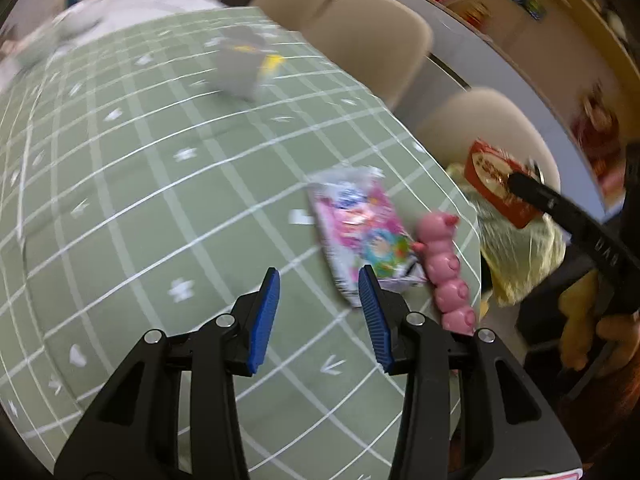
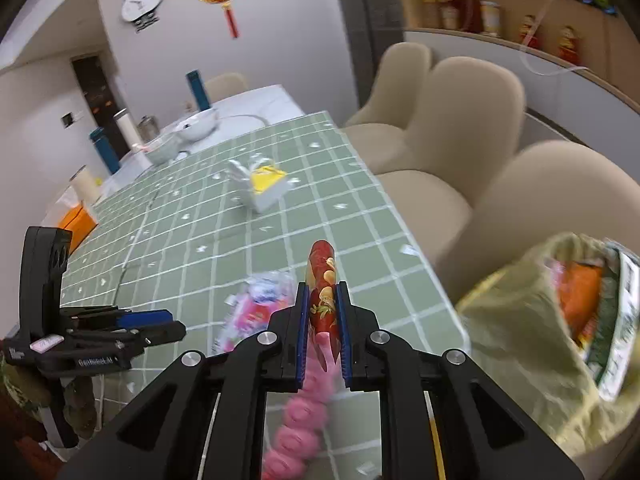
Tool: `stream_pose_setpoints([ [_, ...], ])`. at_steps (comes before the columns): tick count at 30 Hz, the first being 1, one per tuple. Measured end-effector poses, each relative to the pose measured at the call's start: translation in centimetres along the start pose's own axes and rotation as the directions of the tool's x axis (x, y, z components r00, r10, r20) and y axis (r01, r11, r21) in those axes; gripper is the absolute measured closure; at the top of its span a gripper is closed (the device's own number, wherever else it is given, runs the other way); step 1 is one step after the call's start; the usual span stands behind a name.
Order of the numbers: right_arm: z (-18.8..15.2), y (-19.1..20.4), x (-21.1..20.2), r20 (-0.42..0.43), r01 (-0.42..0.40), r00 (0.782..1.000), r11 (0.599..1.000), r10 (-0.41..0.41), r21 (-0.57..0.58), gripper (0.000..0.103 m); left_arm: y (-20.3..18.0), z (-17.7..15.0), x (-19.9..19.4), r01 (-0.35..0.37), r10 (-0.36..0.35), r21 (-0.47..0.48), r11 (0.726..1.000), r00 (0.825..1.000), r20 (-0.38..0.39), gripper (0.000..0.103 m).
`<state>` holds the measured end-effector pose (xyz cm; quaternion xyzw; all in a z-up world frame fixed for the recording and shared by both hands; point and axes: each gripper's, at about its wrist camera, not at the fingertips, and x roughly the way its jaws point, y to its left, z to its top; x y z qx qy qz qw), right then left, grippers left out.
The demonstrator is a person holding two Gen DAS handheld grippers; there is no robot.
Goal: Collect trash
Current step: 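Grasp the pink candy packet with the left gripper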
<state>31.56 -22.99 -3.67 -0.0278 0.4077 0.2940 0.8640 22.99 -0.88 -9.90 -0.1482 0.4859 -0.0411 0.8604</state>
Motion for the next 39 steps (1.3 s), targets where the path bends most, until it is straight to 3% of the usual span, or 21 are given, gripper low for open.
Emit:
stream_pose_setpoints([
  [5,-1.9,-2.3,-1.8,0.008,0.03,1.0,0.997,-0.03,0.073,0.089,-3.2,-0.7,1.7,-0.009,0.011,0.117,0.993,1.0,-0.02,0.064],
  [10,-3.2,-3.8,-2.8,0.015,0.043,0.999,0.991,-0.045,0.128,0.089,-4.6,-1.2,3.3,-0.112,0.12,0.192,0.975,0.992,-0.027,0.064],
  [14,-3.9,-4.3,-3.1,0.016,0.043,0.999,0.988,-0.046,0.149,0.089,-4.5,-0.8,3.8,-0.251,0.253,0.244,0.937,0.967,0.026,0.064],
  [17,-4.3,-4.3,-3.3,0.021,0.036,0.999,0.986,-0.04,0.161,0.089,-2.5,0.1,3.4,-0.306,0.303,0.178,0.935,0.952,0.045,0.064],
  [19,-4.4,-4.2,-3.4,0.025,0.028,0.999,0.986,-0.033,0.166,0.089,-1.0,0.8,2.9,-0.238,0.236,0.093,0.967,0.971,0.034,0.064],
  [21,-4.4,-4.0,-3.3,0.029,0.026,0.999,0.986,-0.031,0.167,0.089,0.1,1.2,2.6,-0.1,0.1,0.008,0.995,0.995,0.007,0.064],
  [23,-4.5,-3.9,-3.3,0.035,0.028,0.999,0.985,-0.034,0.17,0.089,0.5,1.2,2.8,-0.041,0.04,-0.059,0.997,0.999,-0.016,0.064],
  [26,-4.6,-3.6,-3.6,0.05,0.039,0.998,0.985,-0.048,0.17,0.089,0.3,1.5,3.5,-0.018,0.016,-0.153,0.988,1.0,-0.015,0.064],
  [34,-5.4,-3.3,-4.9,0.067,0.067,0.995,0.986,-0.078,0.156,0.089,0.1,2.7,3.6,-0.065,0.092,-0.34,0.938,0.994,0.063,0.064],
  [39,-6.1,-4.0,-5.2,0.064,0.078,0.994,0.98,-0.091,0.181,0.089,-1.7,2.8,4.7,-0.186,0.197,-0.242,0.952,0.98,0.025,0.064],
])
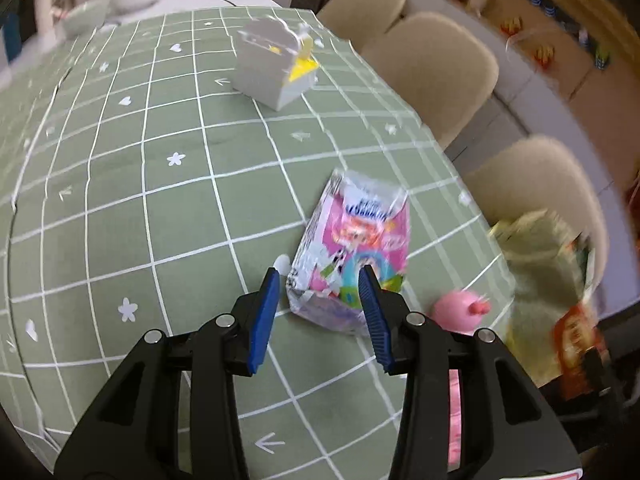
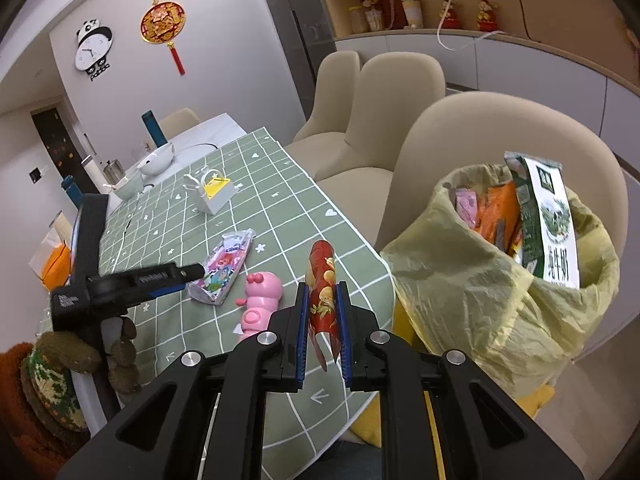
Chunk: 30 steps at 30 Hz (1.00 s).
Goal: Collect trash
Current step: 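Grasp the pink candy packet with the left gripper, then carry the candy packet and sausage stick over the lined bin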
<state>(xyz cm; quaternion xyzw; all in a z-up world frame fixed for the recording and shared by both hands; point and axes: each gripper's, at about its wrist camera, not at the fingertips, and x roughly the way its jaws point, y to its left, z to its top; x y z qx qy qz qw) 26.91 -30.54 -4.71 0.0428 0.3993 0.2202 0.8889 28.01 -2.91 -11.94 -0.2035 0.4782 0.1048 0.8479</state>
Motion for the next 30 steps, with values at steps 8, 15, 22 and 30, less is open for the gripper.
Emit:
stream_pose_setpoints([
  [8,0.5,-0.1,-1.0,0.03,-0.008,1.0,1.0,0.008,-0.011,0.089,0.2,-0.9,-1.0,-0.027,0.029,0.072,0.997,0.999,-0.026,0.099],
  [15,2.0,1.2,-2.1,0.064,-0.047,0.997,0.996,0.052,-0.073,0.089,1.7,0.1,-8.3,-0.092,0.07,0.133,0.987,0.985,0.161,0.101],
  [22,3.3,2.7,-3.6,0.105,-0.073,0.99,0.986,0.09,-0.15,0.089,2.6,0.7,-12.6,-0.088,0.061,0.112,0.99,0.972,0.228,0.101],
  [30,1.7,1.0,-4.0,0.099,-0.058,0.993,0.994,0.067,-0.096,0.089,2.0,-1.5,-7.3,0.171,-0.171,0.02,0.985,0.985,0.028,0.066],
])
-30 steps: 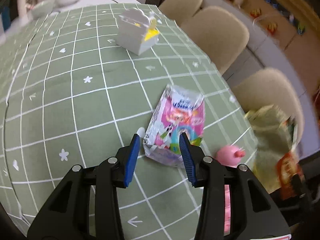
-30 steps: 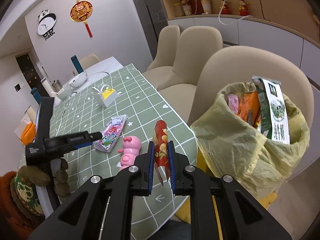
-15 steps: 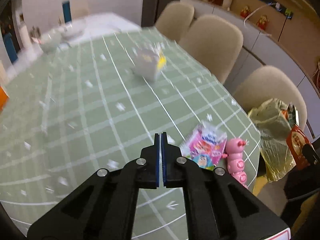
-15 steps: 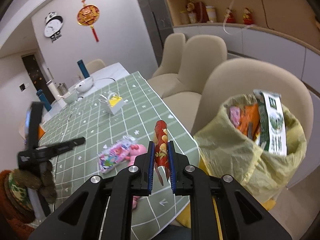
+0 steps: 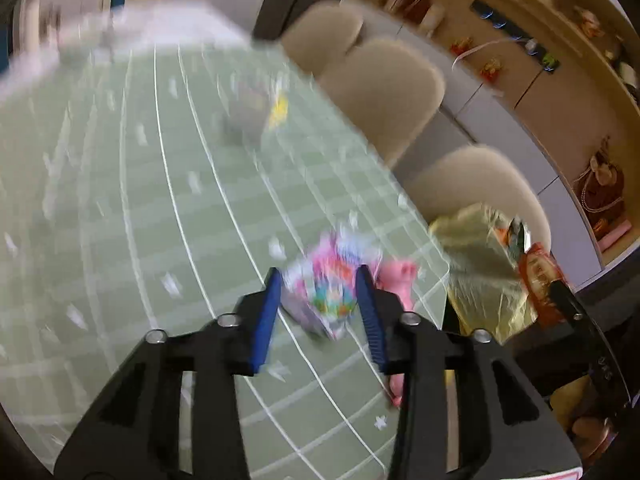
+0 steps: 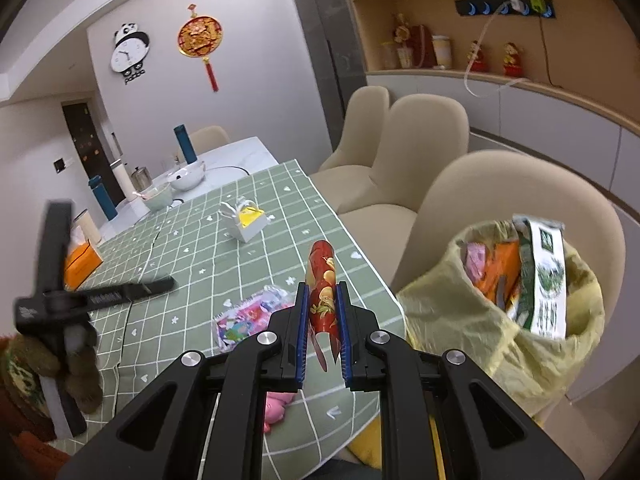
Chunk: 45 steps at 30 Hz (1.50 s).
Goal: Collect trash
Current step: 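Carry the candy packet and sausage stick over the lined bin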
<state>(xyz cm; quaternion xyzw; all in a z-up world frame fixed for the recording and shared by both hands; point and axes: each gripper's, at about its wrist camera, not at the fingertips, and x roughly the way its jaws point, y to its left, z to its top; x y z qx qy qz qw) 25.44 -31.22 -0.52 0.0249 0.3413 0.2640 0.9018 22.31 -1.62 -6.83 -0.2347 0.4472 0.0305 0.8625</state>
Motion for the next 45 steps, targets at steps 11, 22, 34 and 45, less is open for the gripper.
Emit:
stream_pose_setpoints([
  [11,-2.3,-3.3,-1.2,-0.03,0.088,0.996,0.992,-0.086,0.088,0.089,-1.0,-1.0,5.9,-0.207,0.206,-0.041,0.977,0.978,-0.032,0.066],
  [22,-0.2,-3.2,-2.3,0.035,0.07,0.997,0.995,-0.073,0.068,0.089,-2.9,1.1,3.1,-0.221,0.214,0.137,0.966,0.975,0.063,0.098],
  [34,5.6,-6.8,-6.6,0.178,0.128,0.976,0.992,-0.13,0.023,0.089,-15.2,6.7,-6.4,-0.144,-0.023,0.426,0.893,0.931,0.363,0.098],
  [45,6.0,-13.7,-7.1,0.135,0.249,0.957,0.965,-0.258,0.084,0.089,-24.4,6.6,2.2,0.166,-0.243,0.568,0.806,0.968,0.061,0.098],
])
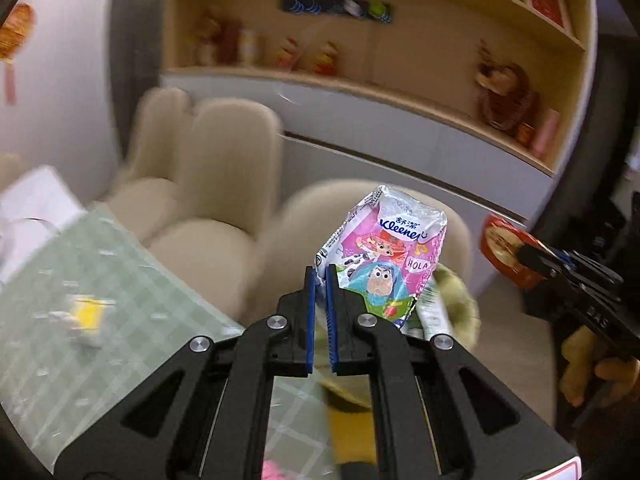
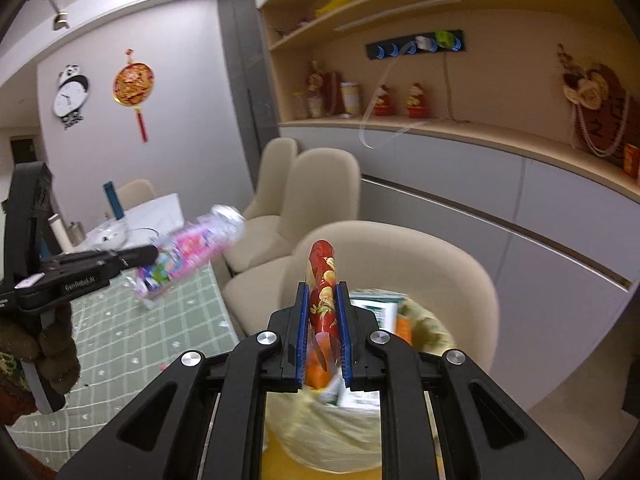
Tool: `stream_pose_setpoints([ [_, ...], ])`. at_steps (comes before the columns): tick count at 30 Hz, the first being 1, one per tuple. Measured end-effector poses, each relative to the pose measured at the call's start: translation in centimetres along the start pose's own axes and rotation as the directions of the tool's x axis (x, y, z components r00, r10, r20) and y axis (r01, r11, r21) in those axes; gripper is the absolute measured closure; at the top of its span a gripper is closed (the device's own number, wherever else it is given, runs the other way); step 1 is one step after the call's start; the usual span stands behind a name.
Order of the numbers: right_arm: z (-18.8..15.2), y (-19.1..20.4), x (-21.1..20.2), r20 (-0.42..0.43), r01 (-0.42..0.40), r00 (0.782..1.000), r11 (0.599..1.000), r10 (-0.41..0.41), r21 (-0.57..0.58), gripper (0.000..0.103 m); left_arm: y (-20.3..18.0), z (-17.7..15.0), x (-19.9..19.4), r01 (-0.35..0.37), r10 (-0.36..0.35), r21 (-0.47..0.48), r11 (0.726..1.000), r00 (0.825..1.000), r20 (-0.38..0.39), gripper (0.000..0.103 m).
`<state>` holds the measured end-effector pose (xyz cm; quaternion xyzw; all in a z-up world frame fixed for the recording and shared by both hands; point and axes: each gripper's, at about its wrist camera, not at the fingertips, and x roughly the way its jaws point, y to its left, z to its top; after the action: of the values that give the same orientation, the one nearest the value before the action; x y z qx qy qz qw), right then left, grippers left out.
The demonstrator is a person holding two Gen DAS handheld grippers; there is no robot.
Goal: Collect trash
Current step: 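Carry the candy packet and sausage stick over the lined bin, then open the left gripper over the bin while the right releases the sausage stick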
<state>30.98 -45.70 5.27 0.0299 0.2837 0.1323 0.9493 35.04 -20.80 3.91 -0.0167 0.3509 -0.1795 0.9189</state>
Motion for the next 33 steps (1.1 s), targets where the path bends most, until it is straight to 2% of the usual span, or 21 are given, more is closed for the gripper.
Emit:
stream_pose_setpoints([
  [2,-0.1,-1.5,0.6,-0.015,0.03,0.999,0.999,-0.03,0.015,0.089,-0.8,-0.1,2.6,0.062,-0.062,0.004,0.998,0.997,-0.044,0.098],
  [4,-0.3,-2.7,1.2,-0.031,0.052,0.998,0.998,-0.051,0.03,0.089,-1.7,-0.3,6.5,0.137,-0.136,-0.003,0.991,0.983,-0.124,0.098],
  [9,-0.7,-4.7,3.6,-0.092,0.068,0.994,0.996,-0.062,0.058,0.089,-3.2,-1.3,14.1,0.152,-0.149,-0.011,0.988,0.95,-0.274,0.098],
  [15,-0.2,-4.4,6.2,-0.107,-0.017,0.994,0.998,0.023,0.062,0.089,-4.5,-1.8,17.4,0.207,-0.2,-0.014,0.978,0.923,-0.329,0.097],
  [17,0.1,-4.0,7.3,-0.114,-0.063,0.991,0.996,0.07,0.068,0.089,-4.1,-1.4,17.2,0.235,-0.234,-0.037,0.971,0.915,-0.329,0.086],
  [18,0.1,-3.7,8.1,-0.123,-0.076,0.989,0.995,0.084,0.068,0.089,-3.7,-1.1,17.2,0.242,-0.246,-0.055,0.969,0.913,-0.324,0.077],
  [20,-0.1,-3.2,9.8,-0.158,-0.09,0.983,0.994,0.098,0.059,0.089,-2.4,-0.9,16.0,0.24,-0.257,-0.095,0.966,0.919,-0.299,0.072],
  [22,-0.8,-2.7,11.5,-0.203,-0.098,0.974,0.994,0.104,0.04,0.089,-1.0,-1.1,14.6,0.213,-0.237,-0.113,0.97,0.931,-0.279,0.071],
  [26,-3.9,-2.1,15.5,-0.344,-0.087,0.935,0.996,0.082,0.0,0.089,2.8,-2.4,9.5,0.093,-0.118,-0.124,0.988,0.971,-0.208,0.065],
  [29,-5.5,-2.0,16.9,-0.405,-0.094,0.91,0.996,0.087,0.001,0.089,4.5,-4.1,5.8,0.012,-0.038,-0.141,0.99,0.981,-0.188,0.062],
  [33,-6.8,-1.3,17.9,-0.441,-0.084,0.895,0.996,0.064,-0.027,0.089,6.4,-5.9,0.3,-0.068,0.041,-0.208,0.976,0.99,-0.133,0.062],
])
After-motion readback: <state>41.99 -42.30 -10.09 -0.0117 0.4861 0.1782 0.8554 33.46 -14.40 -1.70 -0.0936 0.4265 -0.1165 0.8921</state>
